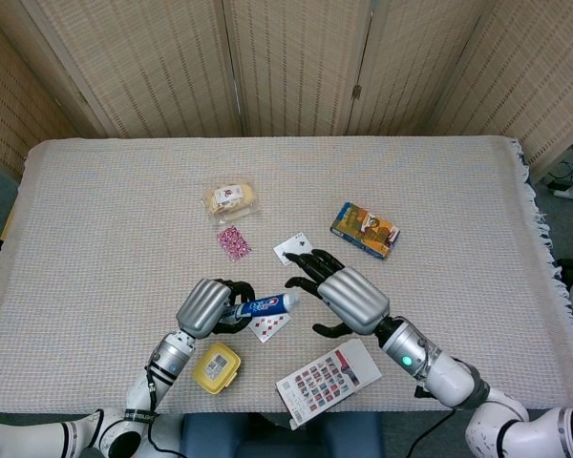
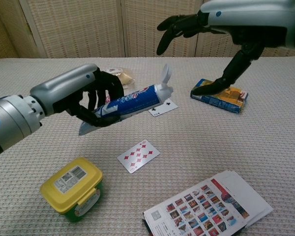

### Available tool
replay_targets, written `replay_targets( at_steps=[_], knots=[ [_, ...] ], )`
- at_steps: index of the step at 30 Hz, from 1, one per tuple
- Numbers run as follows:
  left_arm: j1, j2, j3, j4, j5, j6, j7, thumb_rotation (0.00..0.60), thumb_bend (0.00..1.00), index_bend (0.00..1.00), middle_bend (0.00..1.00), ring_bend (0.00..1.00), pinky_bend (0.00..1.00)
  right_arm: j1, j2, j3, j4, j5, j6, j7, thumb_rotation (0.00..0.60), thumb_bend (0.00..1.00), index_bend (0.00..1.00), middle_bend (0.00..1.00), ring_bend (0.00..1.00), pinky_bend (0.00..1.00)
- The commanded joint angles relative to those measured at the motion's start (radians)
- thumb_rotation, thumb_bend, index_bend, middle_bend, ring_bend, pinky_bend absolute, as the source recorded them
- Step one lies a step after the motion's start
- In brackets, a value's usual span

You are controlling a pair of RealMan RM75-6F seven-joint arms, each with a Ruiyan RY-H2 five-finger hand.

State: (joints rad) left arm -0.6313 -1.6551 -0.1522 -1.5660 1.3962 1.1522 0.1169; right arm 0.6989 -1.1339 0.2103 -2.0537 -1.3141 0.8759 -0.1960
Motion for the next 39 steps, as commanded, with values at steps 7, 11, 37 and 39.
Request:
replay_targets(
  at_steps=[7,11,37,39],
  knots=[
    [0.004,-0.001,0.003,0.007,-0.004,-0.002,-0.011,0.6,0.76,0.83,0.84,0.73,0.63,0.017,-0.008,-0.025,0.001,0.035,-0.008,-0.01,0.6,0.3,0.25,0.0,0.0,0.0],
    [0.005,-0.002,0.003,0.013,-0.002,-0.002,-0.027,0.6,0.76,0.83,0.84,0.73,0.63,0.021,-0.005,-0.036,0.005,0.043,-0.015,-0.005,0.6,0.3,0.25,0.0,0.0,0.0],
    [0.012,-0.063,-0.025,0.081,0.088,0.095,-0.255,0.6,0.77,0.82,0.85,0.73,0.63,-0.008,0.03,-0.045,0.012,-0.054,0.046,0.167,0.6,0.3,0.24,0.01,0.0,0.0],
    [0.012,-0.075,-0.024,0.108,0.112,0.117,-0.302,0.6,0.77,0.82,0.85,0.73,0.63,-0.021,0.061,-0.031,-0.019,-0.098,0.079,0.214,0.6,0.3,0.22,0.0,0.0,0.0]
  ],
)
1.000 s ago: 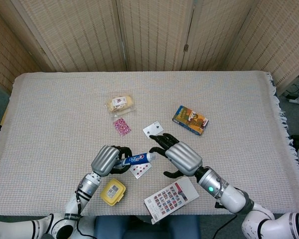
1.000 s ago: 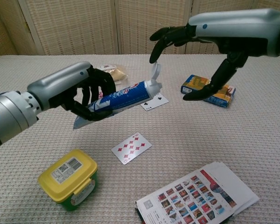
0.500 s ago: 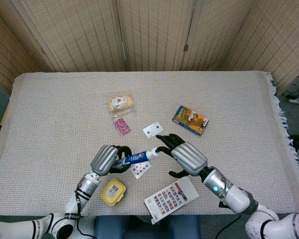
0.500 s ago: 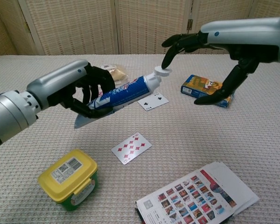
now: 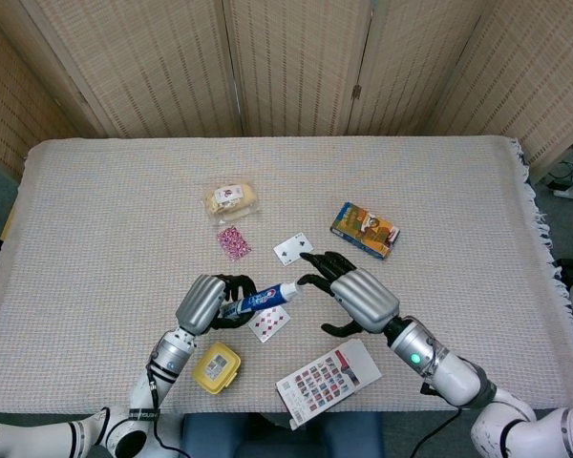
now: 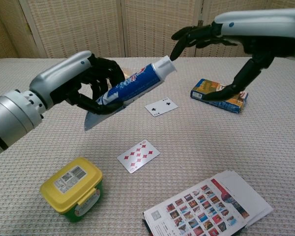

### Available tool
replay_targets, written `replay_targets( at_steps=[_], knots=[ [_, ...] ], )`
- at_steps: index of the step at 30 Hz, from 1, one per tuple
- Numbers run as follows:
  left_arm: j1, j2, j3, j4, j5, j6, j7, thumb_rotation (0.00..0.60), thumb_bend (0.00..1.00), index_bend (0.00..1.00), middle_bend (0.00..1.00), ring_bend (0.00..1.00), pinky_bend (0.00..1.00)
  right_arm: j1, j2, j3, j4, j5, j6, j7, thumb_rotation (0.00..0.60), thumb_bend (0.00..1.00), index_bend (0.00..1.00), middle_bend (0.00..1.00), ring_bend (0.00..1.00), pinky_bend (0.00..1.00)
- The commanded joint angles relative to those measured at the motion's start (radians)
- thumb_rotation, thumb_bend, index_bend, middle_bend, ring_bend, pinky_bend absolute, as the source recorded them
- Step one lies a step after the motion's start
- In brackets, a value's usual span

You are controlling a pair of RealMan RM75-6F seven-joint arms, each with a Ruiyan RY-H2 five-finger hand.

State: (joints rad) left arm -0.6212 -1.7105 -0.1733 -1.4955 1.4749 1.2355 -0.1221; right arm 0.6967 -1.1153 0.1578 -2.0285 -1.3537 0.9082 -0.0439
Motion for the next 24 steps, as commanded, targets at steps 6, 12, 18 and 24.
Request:
replay_targets(
  at_steps=[6,12,18,24],
  knots=[
    [0.004,-0.08,-0.002,0.121,0.1,0.12,-0.194,0.6,0.77,0.82,0.85,0.73,0.63,0.005,0.13,0.078,-0.121,-0.081,0.038,0.191,0.6,0.3,0.03,0.0,0.0,0.0],
    [0.0,-0.112,0.001,0.155,0.129,0.157,-0.199,0.6,0.77,0.83,0.85,0.73,0.63,0.069,0.136,0.118,-0.13,-0.002,-0.043,0.244,0.504,0.14,0.0,0.0,0.0,0.0],
    [0.001,-0.125,0.005,0.171,0.146,0.183,-0.198,0.6,0.77,0.83,0.85,0.73,0.63,0.129,0.126,0.144,-0.109,0.055,-0.128,0.304,0.458,0.11,0.0,0.0,0.0,0.0],
    [0.0,-0.134,0.006,0.18,0.148,0.191,-0.201,0.6,0.77,0.83,0.85,0.73,0.63,0.164,0.107,0.151,-0.092,0.082,-0.157,0.3,0.455,0.11,0.0,0.0,0.0,0.0]
  ],
)
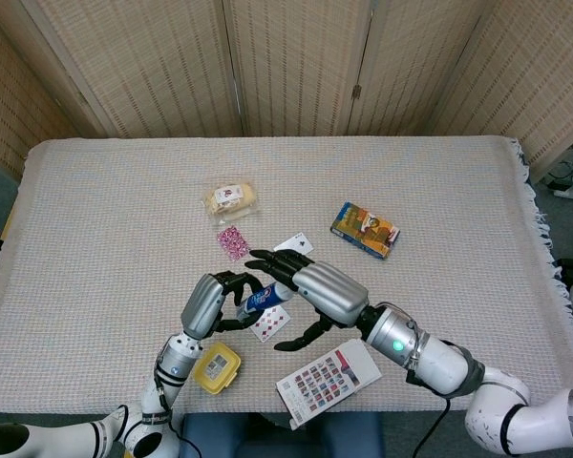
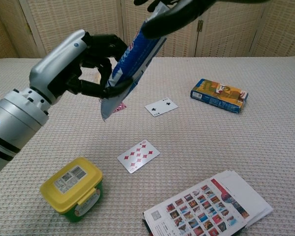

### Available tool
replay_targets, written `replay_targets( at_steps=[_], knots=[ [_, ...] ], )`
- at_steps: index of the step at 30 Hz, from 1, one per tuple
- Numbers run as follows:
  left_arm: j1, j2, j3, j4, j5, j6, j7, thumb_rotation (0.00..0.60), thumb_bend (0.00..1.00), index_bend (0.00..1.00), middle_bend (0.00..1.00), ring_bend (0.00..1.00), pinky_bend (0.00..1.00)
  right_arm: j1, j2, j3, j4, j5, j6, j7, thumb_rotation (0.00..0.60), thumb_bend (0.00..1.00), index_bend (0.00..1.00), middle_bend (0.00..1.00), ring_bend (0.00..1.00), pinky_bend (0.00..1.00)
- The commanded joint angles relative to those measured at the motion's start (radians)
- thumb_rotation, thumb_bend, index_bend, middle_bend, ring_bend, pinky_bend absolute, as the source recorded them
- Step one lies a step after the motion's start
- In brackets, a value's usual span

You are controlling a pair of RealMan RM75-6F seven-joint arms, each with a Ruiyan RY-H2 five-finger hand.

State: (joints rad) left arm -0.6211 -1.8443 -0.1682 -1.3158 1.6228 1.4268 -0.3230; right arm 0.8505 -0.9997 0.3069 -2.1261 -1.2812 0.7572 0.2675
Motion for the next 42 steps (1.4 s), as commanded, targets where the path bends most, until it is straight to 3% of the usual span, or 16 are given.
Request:
replay_targets(
  at_steps=[1,11,22,42],
  knots=[
    [-0.001,-0.001,0.0,0.002,0.001,0.001,-0.001,0.6,0.77,0.83,0.85,0.73,0.63,0.015,-0.012,0.001,0.007,0.015,-0.008,-0.017,0.455,0.11,0.0,0.0,0.0,0.0],
    [0.001,-0.006,-0.002,-0.003,-0.005,0.01,-0.033,0.6,0.78,0.83,0.85,0.73,0.62,0.016,-0.048,-0.004,0.02,0.031,0.04,-0.06,0.455,0.11,0.0,0.0,0.0,0.0],
    [0.0,-0.004,-0.016,-0.028,-0.026,0.004,-0.051,0.6,0.78,0.83,0.85,0.73,0.62,0.014,-0.16,-0.009,0.07,-0.013,0.1,-0.024,0.45,0.11,0.0,0.0,0.0,0.0],
    [-0.003,-0.004,-0.028,-0.013,-0.034,0.007,-0.071,0.6,0.78,0.83,0.85,0.73,0.62,0.037,-0.2,-0.018,0.117,-0.04,0.056,0.072,0.448,0.11,0.0,0.0,0.0,0.0]
  ],
)
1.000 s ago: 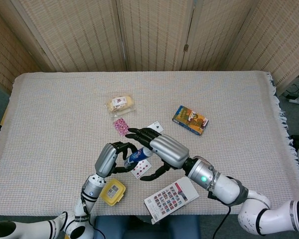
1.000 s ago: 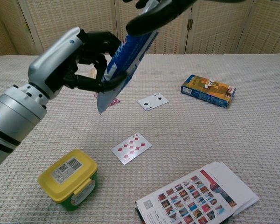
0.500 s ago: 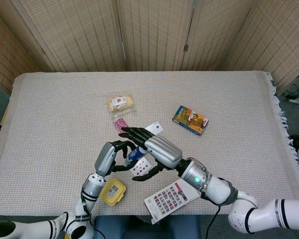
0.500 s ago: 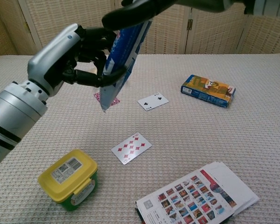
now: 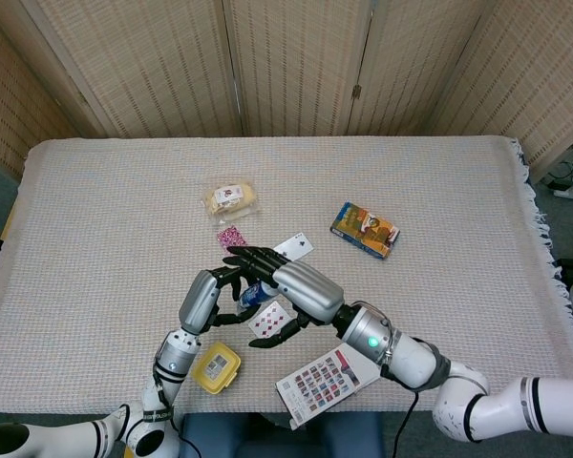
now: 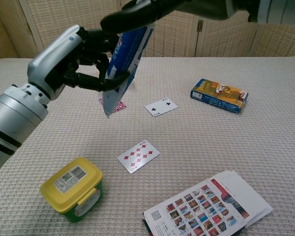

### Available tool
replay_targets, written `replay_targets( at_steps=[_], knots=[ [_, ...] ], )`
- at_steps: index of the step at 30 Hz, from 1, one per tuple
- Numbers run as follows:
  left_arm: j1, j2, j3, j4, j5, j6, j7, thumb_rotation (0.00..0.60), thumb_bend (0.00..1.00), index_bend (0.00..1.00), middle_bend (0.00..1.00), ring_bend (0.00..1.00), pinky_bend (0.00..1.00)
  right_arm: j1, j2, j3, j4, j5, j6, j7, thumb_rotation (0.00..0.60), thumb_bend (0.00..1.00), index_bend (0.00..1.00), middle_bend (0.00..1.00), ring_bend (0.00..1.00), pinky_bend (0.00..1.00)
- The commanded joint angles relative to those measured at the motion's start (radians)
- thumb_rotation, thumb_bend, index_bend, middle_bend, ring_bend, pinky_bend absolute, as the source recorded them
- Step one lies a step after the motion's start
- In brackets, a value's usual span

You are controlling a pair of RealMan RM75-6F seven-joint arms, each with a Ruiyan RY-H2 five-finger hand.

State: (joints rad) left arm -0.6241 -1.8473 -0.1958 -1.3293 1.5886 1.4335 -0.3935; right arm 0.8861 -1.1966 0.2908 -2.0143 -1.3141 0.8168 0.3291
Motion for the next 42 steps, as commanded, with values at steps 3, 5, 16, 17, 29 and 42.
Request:
replay_targets(
  at_steps=[3,5,16,17,29,42],
  knots=[
    [-0.001,-0.002,-0.001,0.003,0.0,0.0,-0.002,0.6,0.78,0.83,0.85,0.73,0.62,0.004,-0.01,-0.003,0.015,-0.017,-0.002,0.016,0.448,0.11,0.0,0.0,0.0,0.0],
    [-0.002,-0.003,-0.001,0.004,-0.001,0.0,-0.003,0.6,0.78,0.83,0.85,0.73,0.62,0.003,-0.015,-0.002,0.017,-0.023,0.002,0.027,0.448,0.11,0.0,0.0,0.0,0.0],
    [0.002,-0.006,0.0,0.018,-0.003,0.007,-0.016,0.6,0.78,0.83,0.85,0.73,0.62,-0.021,-0.021,-0.002,0.036,-0.095,0.06,0.106,0.446,0.11,0.0,0.0,0.0,0.0],
    [0.002,-0.005,0.0,0.02,-0.004,0.008,-0.018,0.6,0.78,0.83,0.85,0.73,0.62,-0.026,-0.017,-0.003,0.037,-0.099,0.068,0.109,0.446,0.11,0.0,0.0,0.0,0.0],
    [0.006,0.001,0.006,0.087,0.005,0.019,-0.005,0.6,0.78,0.82,0.85,0.72,0.61,-0.098,0.084,-0.013,0.028,-0.12,0.148,0.121,0.445,0.11,0.0,0.0,0.0,0.0],
    [-0.021,0.155,0.038,0.098,-0.228,-0.35,0.554,0.6,0.79,0.8,0.85,0.67,0.57,-0.24,0.238,-0.081,0.004,-0.16,0.254,0.082,0.443,0.11,0.0,0.0,0.0,0.0]
  ],
)
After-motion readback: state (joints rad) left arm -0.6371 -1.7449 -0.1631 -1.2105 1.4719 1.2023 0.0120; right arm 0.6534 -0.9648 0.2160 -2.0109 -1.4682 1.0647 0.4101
